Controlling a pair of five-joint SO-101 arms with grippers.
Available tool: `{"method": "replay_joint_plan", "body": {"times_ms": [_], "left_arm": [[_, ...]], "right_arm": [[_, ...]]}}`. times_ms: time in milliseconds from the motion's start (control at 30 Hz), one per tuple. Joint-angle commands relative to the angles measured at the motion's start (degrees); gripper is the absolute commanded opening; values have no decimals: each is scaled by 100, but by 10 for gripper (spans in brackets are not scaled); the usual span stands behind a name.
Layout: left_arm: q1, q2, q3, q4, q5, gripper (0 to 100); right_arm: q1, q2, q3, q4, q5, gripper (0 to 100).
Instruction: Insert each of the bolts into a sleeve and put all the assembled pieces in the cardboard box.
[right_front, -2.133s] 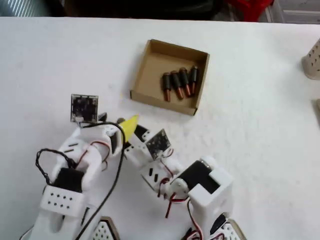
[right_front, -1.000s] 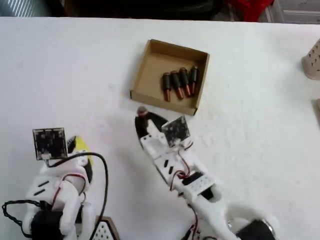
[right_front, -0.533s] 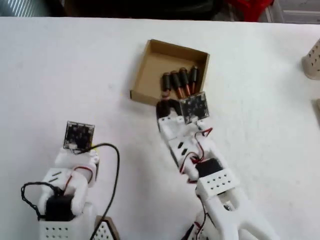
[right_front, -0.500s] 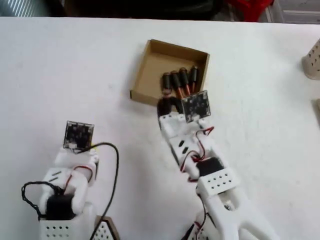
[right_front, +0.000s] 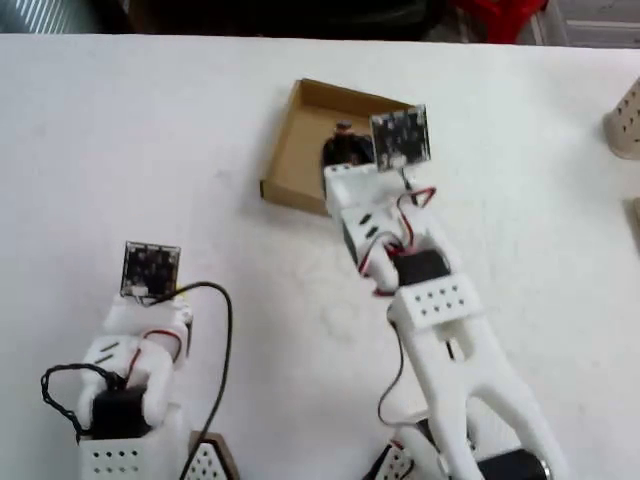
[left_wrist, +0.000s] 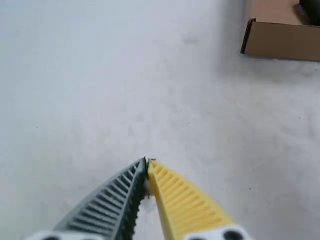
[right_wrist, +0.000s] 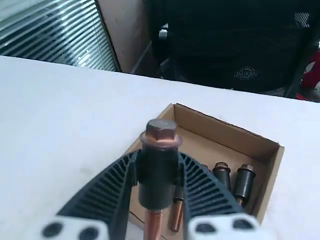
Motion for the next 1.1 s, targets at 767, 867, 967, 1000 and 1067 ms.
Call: {"method": "replay_joint_plan", "body": {"times_ms": [767, 867, 967, 1000, 1067], "left_arm": [[-22, -66, 132, -70, -53, 21], [-22, -66, 132, -70, -53, 21], [-22, -66, 132, -70, -53, 22], [-22, -66, 132, -79, -53, 22], [-22, -66, 220, -255, -53, 22]], "right_arm": [[752, 6062, -6215, 2923, 9, 44], [822, 6378, -6585, 3073, 9, 111], [866, 6475, -6769, 3319, 9, 146], [866, 6466, -6787, 3389, 9, 141], [901, 6360, -6804, 3495, 0, 115]]}}
